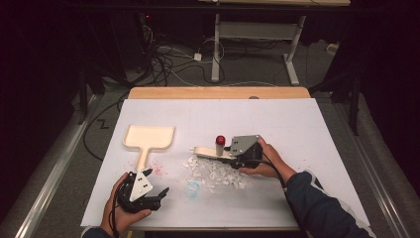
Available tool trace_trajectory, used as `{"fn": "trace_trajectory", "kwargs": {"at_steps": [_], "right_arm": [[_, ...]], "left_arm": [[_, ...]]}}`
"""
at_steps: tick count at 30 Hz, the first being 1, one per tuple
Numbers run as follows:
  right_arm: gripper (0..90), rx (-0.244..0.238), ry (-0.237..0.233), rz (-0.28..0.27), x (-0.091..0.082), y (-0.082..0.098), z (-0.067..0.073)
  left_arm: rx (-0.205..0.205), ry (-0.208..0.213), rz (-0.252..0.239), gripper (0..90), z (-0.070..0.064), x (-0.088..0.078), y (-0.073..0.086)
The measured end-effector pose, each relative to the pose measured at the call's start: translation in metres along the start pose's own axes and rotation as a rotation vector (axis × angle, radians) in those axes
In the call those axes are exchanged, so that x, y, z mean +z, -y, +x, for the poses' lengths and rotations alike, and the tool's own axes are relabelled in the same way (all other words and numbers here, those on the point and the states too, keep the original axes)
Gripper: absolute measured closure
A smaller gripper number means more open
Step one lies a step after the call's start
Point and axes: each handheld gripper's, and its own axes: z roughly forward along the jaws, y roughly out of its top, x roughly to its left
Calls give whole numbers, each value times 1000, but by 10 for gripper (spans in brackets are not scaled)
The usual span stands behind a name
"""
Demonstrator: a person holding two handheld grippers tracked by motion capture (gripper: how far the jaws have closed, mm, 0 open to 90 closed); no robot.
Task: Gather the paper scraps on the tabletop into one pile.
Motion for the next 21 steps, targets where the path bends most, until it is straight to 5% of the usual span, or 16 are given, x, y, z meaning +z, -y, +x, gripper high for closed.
{"fn": "trace_trajectory", "kwargs": {"at_steps": [7,14,15,21], "right_arm": [[678,36,100,-17,-11,-17,-22],[678,30,170,41,25,-33,-41],[679,16,159,56,39,-36,-39],[678,-25,82,77,58,-39,-27]], "left_arm": [[-10,-5,-16,198,2,0,-1],[-9,5,-9,198,3,1,-1],[-6,4,-7,198,3,1,-1],[-25,17,-2,198,2,1,2]]}}
